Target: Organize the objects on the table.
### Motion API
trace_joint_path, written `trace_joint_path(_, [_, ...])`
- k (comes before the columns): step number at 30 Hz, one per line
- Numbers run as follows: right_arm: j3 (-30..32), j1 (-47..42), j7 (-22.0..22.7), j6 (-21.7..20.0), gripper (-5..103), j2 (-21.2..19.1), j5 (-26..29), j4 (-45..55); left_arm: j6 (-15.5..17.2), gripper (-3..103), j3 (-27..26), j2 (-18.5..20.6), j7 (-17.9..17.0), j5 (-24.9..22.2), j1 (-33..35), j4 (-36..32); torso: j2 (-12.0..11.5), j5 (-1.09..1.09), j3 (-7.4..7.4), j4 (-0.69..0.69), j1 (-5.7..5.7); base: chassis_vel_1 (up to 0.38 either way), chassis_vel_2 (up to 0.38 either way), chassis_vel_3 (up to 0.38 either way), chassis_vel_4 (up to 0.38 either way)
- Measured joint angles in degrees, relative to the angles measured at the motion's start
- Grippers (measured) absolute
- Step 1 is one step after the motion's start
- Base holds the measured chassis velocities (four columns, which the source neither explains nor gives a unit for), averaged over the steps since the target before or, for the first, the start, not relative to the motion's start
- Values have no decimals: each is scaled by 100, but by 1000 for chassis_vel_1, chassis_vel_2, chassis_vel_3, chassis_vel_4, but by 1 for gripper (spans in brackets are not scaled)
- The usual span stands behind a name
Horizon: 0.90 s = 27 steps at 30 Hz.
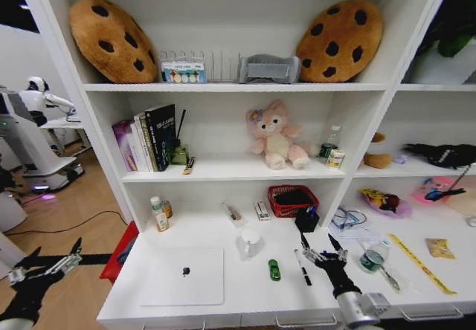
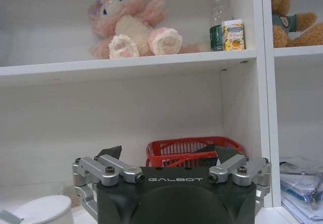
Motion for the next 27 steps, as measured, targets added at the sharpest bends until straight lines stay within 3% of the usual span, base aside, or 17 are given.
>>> trace_joint_path(13, [-1239,157,63,100,100,346,-1178,-885,-2,100,28,26,-10,30,-1,9,0,1,0,0,1,0,0,0,0])
trace_joint_path(27, [-1522,627,173,-62,100,410,-1180,-1687,-2,100,41,35,-13,42,-1,10,0,1,0,1,1,0,0,0,0])
